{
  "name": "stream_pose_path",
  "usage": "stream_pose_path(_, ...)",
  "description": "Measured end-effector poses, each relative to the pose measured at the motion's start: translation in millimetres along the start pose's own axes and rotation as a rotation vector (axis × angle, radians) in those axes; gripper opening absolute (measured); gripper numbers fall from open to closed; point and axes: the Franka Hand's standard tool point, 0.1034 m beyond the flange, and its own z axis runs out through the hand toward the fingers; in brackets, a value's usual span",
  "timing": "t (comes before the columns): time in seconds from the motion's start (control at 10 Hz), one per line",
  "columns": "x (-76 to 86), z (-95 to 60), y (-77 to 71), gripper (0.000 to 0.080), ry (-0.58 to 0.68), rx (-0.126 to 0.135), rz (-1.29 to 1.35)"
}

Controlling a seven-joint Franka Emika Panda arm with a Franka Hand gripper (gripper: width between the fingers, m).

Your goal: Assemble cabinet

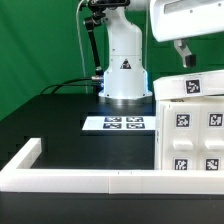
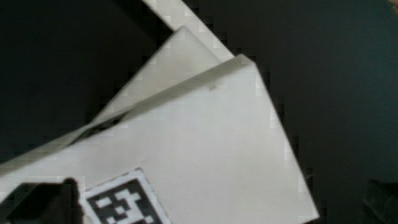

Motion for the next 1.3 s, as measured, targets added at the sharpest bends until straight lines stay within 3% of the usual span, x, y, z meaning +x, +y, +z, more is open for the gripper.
stream_pose_path(0.3,0.4,0.2,0.4,0.0796,0.0,-0.001,-0.229)
stream_pose_path(0.5,1.8,-0.9,-0.3,0.0796,0.024,-0.023,-0.521)
stream_pose_path(0.8,5.4,-0.2,-0.4,0.0796,0.046,-0.026,-0.971)
stream_pose_path(1.3,6.5,-1.3,1.8,0.0796,0.022,-0.05,-1.328)
